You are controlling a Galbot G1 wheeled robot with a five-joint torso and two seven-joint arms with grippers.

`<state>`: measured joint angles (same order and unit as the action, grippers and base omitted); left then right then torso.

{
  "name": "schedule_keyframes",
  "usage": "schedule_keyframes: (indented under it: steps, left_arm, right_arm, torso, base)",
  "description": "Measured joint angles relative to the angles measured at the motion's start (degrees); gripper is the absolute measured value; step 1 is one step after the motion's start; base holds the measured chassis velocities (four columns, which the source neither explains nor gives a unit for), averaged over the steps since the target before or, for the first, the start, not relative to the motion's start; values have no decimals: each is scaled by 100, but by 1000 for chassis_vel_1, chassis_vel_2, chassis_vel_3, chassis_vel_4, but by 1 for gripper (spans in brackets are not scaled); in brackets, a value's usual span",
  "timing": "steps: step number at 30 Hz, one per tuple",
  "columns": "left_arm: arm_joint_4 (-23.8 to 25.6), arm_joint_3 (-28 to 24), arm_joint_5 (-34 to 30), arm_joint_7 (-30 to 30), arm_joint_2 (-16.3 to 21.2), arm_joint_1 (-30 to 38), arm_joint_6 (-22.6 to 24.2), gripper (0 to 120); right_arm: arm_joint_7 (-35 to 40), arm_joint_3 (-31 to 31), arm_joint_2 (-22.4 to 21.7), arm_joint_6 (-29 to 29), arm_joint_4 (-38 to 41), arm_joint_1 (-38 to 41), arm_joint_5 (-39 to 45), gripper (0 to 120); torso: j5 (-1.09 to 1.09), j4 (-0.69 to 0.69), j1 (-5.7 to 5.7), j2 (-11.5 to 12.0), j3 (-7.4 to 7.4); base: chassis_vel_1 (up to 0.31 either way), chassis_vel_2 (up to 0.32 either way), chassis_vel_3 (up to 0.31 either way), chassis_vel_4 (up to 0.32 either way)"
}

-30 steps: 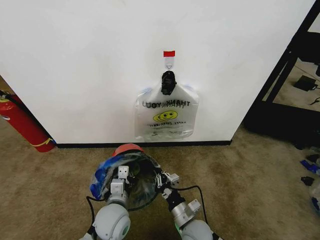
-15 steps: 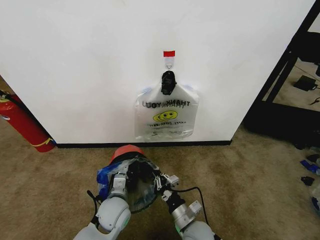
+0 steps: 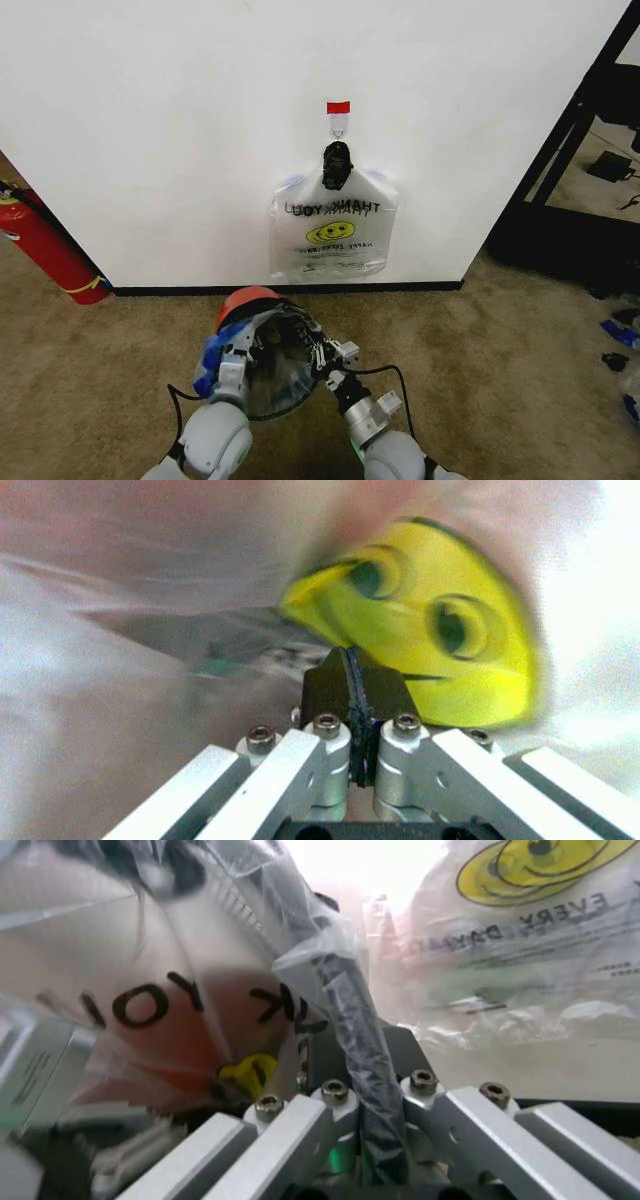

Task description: Pick up the garbage bag from the wall and place it over the trash bin.

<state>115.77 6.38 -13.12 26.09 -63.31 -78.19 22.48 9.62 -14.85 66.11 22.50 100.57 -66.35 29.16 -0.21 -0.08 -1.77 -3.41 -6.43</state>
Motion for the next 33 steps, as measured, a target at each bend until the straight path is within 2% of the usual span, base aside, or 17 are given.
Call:
schedule_keyframes:
  steps: [23, 33]
  left_arm:
    - [84, -285, 204, -230, -55, -103, 55, 0]
    - [-39, -262, -180, -305, -281, 205, -459, 0]
  right_arm:
    - [-379, 39, 83, 254, -210, -87, -718, 0]
    - [-590, -12, 119, 285, -220, -155, -695, 0]
  torso:
    - [0, -1, 0, 0, 0]
    - [0, -1, 0, 0, 0]
  base:
    - [0, 0, 0, 0]
    - [0, 0, 0, 0]
